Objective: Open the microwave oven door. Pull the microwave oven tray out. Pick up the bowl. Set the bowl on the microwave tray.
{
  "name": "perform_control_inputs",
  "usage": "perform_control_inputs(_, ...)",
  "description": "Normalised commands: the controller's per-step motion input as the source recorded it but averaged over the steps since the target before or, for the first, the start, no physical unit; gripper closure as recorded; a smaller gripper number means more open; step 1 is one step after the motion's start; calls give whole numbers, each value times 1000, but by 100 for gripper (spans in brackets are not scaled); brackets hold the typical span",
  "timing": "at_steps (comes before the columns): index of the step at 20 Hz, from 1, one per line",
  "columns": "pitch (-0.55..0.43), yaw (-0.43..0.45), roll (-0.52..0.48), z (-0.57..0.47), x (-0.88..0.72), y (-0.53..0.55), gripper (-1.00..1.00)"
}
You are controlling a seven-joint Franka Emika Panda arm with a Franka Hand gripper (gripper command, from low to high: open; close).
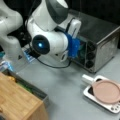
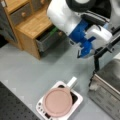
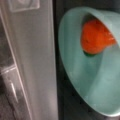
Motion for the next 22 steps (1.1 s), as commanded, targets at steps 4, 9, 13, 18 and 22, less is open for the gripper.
perform_control_inputs(4,-286,-175,-952,481,358,415,-100)
perform_control_inputs(9,-182,-287,-956,-22,313,433,-100)
perform_control_inputs(13,-19,-183,-565,37,65,244,-100)
perform_control_inputs(18,108,6,-284,293,13,-19,-100)
perform_control_inputs(22,247,148,-160,514,71,-226,-100)
